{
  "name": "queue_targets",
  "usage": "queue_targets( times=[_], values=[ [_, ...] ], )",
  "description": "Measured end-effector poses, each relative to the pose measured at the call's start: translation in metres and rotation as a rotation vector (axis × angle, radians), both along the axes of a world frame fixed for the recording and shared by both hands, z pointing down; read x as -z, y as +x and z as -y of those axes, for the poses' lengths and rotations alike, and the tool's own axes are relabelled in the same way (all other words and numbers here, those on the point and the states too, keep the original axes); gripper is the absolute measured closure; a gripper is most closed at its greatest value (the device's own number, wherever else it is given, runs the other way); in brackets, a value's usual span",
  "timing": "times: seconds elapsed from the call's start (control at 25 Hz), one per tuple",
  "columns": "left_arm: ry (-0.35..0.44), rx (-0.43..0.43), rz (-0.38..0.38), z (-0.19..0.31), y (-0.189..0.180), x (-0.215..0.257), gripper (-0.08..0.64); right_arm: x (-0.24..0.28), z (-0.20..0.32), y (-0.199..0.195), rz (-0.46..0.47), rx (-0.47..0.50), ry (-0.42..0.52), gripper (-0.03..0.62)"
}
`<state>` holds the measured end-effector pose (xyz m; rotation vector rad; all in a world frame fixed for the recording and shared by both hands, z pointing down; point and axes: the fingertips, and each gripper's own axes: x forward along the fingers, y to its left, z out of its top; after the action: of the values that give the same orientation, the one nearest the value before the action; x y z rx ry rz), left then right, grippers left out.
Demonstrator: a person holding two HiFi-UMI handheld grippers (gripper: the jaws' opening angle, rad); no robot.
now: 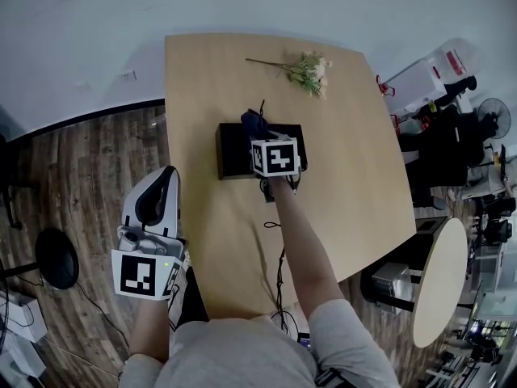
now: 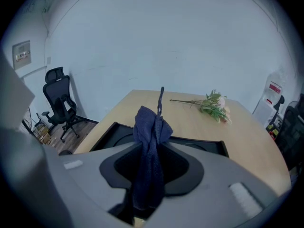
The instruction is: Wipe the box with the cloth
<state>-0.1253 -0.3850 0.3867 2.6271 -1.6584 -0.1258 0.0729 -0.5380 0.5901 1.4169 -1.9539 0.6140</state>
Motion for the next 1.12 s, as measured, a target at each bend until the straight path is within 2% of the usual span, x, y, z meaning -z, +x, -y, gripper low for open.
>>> queue_targets(
  times=[0.16,0.36,0.64,0.8,0.96,1.12],
  values=[
    [0.001,-0.002,0.0,0.0,0.0,0.0,0.552,0.001,0.001,0.017,-0.012,-0.037,0.007,0.465],
    [-0.001,-0.002,-0.003,-0.001,0.002,-0.002,0.552,0.0,0.001,0.051,-0.138,-0.026,0.023,0.465],
    [0.001,-0.014,-0.001,-0.001,0.009,0.0,0.552,-0.002,-0.002,0.102,-0.162,-0.126,0.004,0.465],
    [0.0,-0.013,-0.001,0.0,0.011,0.001,0.552,-0.001,-0.003,0.117,-0.146,-0.16,-0.005,0.465],
    [-0.002,-0.014,0.003,-0.001,0.013,0.001,0.552,-0.002,-0.003,0.133,-0.246,-0.14,0.011,0.465],
    [-0.001,-0.011,0.0,-0.001,0.011,0.001,0.552,-0.005,-0.003,0.134,-0.226,-0.144,0.019,0.465]
  ],
)
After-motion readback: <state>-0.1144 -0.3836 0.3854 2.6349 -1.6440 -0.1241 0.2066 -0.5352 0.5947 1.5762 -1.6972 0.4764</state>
